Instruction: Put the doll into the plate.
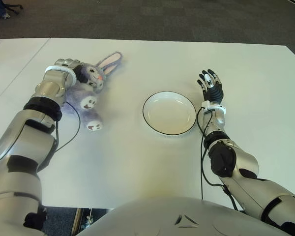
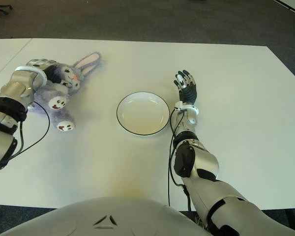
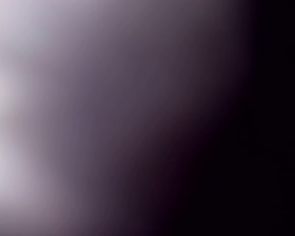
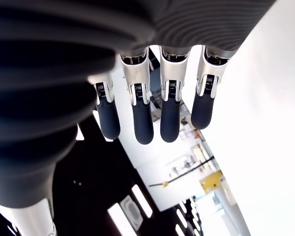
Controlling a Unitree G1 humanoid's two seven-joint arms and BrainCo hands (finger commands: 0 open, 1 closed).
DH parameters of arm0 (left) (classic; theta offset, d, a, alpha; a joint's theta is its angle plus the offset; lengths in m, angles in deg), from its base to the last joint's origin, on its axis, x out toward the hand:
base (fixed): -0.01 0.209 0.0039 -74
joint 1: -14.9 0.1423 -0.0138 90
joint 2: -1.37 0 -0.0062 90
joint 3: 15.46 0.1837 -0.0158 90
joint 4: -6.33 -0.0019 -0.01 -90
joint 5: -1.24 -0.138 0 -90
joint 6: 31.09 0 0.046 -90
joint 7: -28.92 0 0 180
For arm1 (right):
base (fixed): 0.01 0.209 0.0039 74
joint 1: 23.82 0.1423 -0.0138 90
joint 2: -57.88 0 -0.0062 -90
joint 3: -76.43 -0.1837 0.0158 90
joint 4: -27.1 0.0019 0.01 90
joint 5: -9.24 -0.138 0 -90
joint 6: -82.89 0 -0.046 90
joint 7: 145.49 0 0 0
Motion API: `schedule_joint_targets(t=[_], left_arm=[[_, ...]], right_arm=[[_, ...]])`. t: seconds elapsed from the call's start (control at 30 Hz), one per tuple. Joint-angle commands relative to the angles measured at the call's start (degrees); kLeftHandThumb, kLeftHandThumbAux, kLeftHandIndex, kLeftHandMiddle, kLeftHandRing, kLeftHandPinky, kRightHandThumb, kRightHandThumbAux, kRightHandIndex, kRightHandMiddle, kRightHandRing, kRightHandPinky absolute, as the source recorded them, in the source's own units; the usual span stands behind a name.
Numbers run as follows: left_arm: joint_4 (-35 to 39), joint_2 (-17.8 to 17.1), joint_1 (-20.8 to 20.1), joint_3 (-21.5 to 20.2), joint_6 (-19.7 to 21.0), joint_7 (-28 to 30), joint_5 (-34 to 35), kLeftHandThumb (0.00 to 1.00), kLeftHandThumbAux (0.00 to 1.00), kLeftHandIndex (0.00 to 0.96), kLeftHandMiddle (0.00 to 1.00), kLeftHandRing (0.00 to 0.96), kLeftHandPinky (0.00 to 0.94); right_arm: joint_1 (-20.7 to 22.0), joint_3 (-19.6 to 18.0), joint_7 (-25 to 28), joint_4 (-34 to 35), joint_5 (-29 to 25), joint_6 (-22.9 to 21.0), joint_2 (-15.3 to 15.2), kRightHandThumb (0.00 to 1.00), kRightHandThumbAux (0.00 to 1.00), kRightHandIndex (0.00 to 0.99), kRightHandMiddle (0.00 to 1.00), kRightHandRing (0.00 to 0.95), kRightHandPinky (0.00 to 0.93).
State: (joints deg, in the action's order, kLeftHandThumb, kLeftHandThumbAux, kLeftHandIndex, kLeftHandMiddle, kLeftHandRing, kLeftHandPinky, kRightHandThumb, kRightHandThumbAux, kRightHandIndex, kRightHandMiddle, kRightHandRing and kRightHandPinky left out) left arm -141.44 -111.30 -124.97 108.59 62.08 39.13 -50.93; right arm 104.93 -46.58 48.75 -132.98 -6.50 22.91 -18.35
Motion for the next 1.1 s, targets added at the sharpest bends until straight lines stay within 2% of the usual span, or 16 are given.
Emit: schedule_joint_targets(t=[0.03, 0.17, 0.37, 0.7, 0.83, 0.97, 1.1], left_arm=[[-9.42, 7.01, 3.33, 3.59, 0.51, -4.2, -1.66, 0.0, 0.375, 0.0, 0.0, 0.0, 0.0], [-11.71, 8.8, 2.76, 3.85, 1.18, -5.38, -0.89, 0.0, 0.39, 0.0, 0.0, 0.0, 0.0], [-14.83, 12.84, 2.8, 1.55, 1.44, -4.33, 2.42, 0.0, 0.415, 0.0, 0.0, 0.0, 0.0], [-17.03, 15.2, 3.62, -1.15, -0.33, -3.16, 6.6, 0.0, 0.41, 0.0, 0.0, 0.0, 0.0], [-17.38, 15.9, 4.11, -3.01, -3.23, -1.39, 9.04, 0.0, 0.389, 0.0, 0.0, 0.0, 0.0], [-17.58, 16.06, 4.22, -3.79, -6.86, 0.57, 10.55, 0.0, 0.381, 0.0, 0.0, 0.0, 0.0], [-17.63, 16.46, 4.21, -4.3, -8.59, 1.68, 11.55, 0.0, 0.416, 0.0, 0.0, 0.0, 0.0]], right_arm=[[-11.67, -2.4, -1.38, -7.42, -1.92, -7.43, 1.66, 0.043, 0.749, 0.233, 0.262, 0.241, 0.235], [-11.7, -2.71, -0.86, -7.42, -2.3, -7.6, 1.48, 0.049, 0.749, 0.235, 0.264, 0.244, 0.234], [-11.67, -2.2, -1.92, -7.35, -1.46, -7.75, 1.13, 0.069, 0.764, 0.246, 0.265, 0.242, 0.232], [-11.81, -2.94, -1.65, -7.35, -2.07, -7.98, 1.02, 0.076, 0.773, 0.244, 0.278, 0.255, 0.244], [-11.98, -3.1, -1.33, -7.3, -2.08, -7.49, 1.07, 0.073, 0.774, 0.236, 0.271, 0.243, 0.206], [-12.11, -2.89, -1.53, -7.27, -1.67, -6.79, 1.18, 0.068, 0.778, 0.227, 0.263, 0.234, 0.216], [-12.1, -2.82, -1.93, -7.26, -1.54, -6.62, 1.27, 0.088, 0.779, 0.22, 0.259, 0.237, 0.236]])
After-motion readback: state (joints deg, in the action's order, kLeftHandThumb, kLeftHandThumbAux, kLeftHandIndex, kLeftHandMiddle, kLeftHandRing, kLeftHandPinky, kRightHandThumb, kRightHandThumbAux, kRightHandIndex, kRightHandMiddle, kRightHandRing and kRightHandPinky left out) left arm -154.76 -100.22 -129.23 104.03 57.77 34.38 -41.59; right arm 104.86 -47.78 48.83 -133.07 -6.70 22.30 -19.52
